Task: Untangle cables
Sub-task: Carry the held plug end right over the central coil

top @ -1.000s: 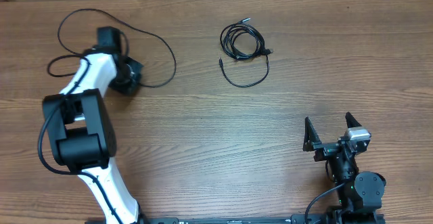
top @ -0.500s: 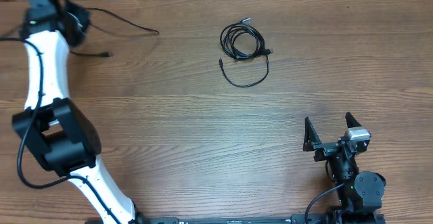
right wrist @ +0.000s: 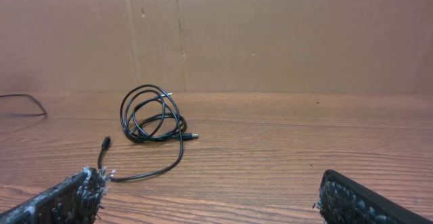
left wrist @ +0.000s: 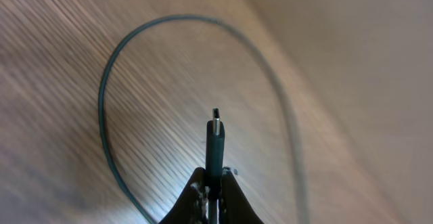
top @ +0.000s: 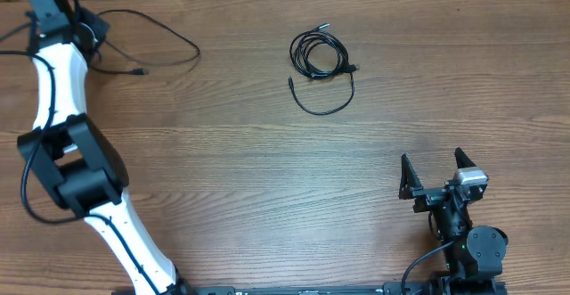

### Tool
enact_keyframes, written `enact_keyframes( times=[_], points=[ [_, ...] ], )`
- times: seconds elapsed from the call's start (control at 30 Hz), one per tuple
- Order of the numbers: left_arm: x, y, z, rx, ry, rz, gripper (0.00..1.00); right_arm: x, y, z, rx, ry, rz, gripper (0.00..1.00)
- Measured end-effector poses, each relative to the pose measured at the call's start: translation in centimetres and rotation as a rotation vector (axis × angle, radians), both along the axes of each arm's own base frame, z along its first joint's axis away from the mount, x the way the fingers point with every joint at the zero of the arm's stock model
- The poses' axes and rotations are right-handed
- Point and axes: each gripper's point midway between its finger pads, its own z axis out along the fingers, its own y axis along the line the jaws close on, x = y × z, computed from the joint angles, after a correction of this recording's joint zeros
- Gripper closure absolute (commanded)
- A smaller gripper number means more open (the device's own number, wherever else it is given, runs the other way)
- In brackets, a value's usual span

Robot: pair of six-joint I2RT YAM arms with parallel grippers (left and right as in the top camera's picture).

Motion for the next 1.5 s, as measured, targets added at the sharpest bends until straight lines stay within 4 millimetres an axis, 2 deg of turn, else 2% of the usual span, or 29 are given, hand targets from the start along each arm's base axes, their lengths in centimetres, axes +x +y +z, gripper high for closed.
enact_keyframes(
  times=[0.07, 0.1, 0.13, 0.17, 0.2, 0.23, 0.27, 0.4, 0.5, 0.6, 0.7, 0.87, 0.93, 0.97, 1.1, 1.2, 1.37, 1.5],
  points=[
    [0.3, 0.7, -2.6, 0.016, 0.025, -0.012, 0.96, 0.0, 0.0, 0.0, 0.0, 0.0, 0.0, 0.0],
    [0.3, 1.0, -3.6, 0.023, 0.035, -0.015, 0.81, 0.0, 0.0, 0.0, -0.001, 0.0, 0.0, 0.0],
    [0.3, 1.5, -4.4, 0.035, 0.046, -0.019, 0.59, 0.0, 0.0, 0.0, 0.0, 0.0, 0.0, 0.0],
    [0.1, 1.9, -5.0, 0.045, 0.054, -0.018, 0.49, 0.0, 0.0, 0.0, 0.0, 0.001, 0.0, 0.0],
    [0.0, 2.6, -5.4, 0.06, 0.061, -0.016, 0.34, 0.0, 0.0, 0.0, 0.0, 0.0, 0.0, 0.0],
    [-0.1, 2.9, -5.4, 0.067, 0.061, -0.014, 0.08, 0.0, 0.0, 0.0, 0.0, 0.001, 0.0, 0.0],
    [-0.4, 3.5, -5.3, 0.084, 0.068, -0.016, 0.0, 0.0, 0.0, 0.0, 0.0, 0.0, 0.0, 0.0],
    [-1.6, 5.0, -4.6, 0.094, 0.117, -0.009, 0.0, 0.0, 0.0, 0.0, 0.0, 0.0, 0.0, 0.0],
    [-2.4, 5.5, -2.6, 0.085, 0.158, -0.005, 0.0, 0.0, 0.0, 0.0, 0.0, 0.0, 0.0, 0.0],
    [-2.7, 5.7, 1.5, 0.083, 0.157, -0.009, 0.0, 0.0, 0.0, 0.0, 0.0, 0.001, 0.0, 0.0],
    [-3.2, 3.9, 5.5, 0.027, 0.143, -0.062, 0.0, 0.0, 0.0, 0.0, 0.0, 0.001, 0.0, 0.0],
    [-2.4, -1.9, 13.1, -0.137, -0.047, -0.271, 0.0, 0.0, 0.0, 0.0, 0.0, 0.0, 0.0, 0.0],
    [-2.2, -5.6, 15.6, -0.231, -0.12, -0.395, 0.0, 0.0, 0.0, 0.0, 0.0, 0.0, 0.0, 0.0],
    [-2.4, -7.3, 16.1, -0.273, -0.127, -0.442, 0.0, 0.0, 0.0, 0.0, 0.0, 0.0, 0.0, 0.0],
    [-4.0, -16.1, 15.4, -0.438, -0.033, -0.621, 0.0, 0.0, 0.0, 0.0, 0.0, 0.0, 0.0, 0.0],
    [-5.5, -23.2, 14.0, -0.47, 0.09, -0.732, 0.0, 0.0, 0.0, 0.0, 0.0, 0.001, 0.0, 0.0],
    [-7.8, -32.7, 12.0, -0.353, 0.252, -0.874, 0.0, 0.0, 0.0, 0.0, 0.0, 0.0, 0.0, 0.0],
    [-9.4, -38.7, 10.7, -0.176, 0.326, -0.958, 0.0, 0.0, 0.0, 0.0, 0.0, 0.0, 0.0, 0.0]
  ],
)
